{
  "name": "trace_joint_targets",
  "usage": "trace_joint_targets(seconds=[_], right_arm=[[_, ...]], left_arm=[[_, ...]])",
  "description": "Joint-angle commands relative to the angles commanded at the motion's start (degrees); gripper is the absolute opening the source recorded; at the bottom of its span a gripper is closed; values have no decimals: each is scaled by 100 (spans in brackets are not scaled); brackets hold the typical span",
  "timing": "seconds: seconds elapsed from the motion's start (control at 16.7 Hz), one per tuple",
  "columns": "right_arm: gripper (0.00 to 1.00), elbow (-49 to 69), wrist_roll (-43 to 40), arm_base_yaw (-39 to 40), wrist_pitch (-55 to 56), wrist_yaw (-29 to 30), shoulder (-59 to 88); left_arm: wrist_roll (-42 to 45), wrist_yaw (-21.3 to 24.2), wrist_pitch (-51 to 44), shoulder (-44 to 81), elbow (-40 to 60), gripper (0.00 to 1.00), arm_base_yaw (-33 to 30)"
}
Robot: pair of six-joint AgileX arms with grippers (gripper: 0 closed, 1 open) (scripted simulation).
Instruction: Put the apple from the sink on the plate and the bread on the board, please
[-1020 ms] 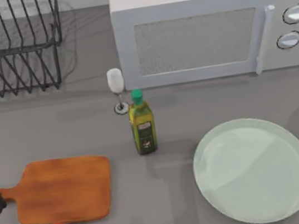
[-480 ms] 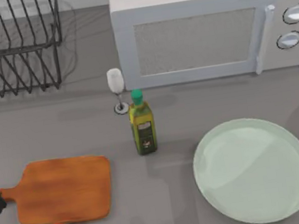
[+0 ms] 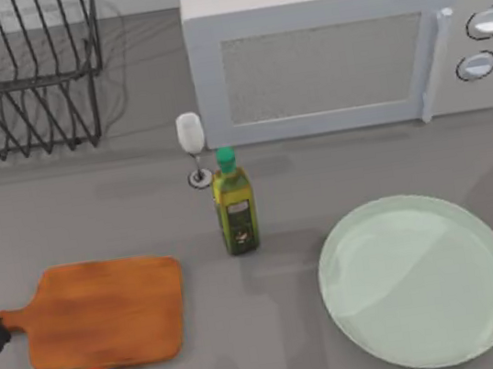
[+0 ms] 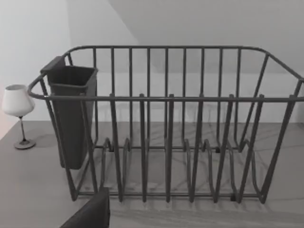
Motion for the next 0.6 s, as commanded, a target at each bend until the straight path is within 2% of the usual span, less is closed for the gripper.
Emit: trace_joint_targets(seconds=[0.36,0.6], right_arm=[[0,516,-14,-4,-1445,-8,-846],[0,603,-15,-2,-1649,-10,-1023]], left_arm=[[0,0,0,0,0,100,0],[0,0,0,0,0,100,0]])
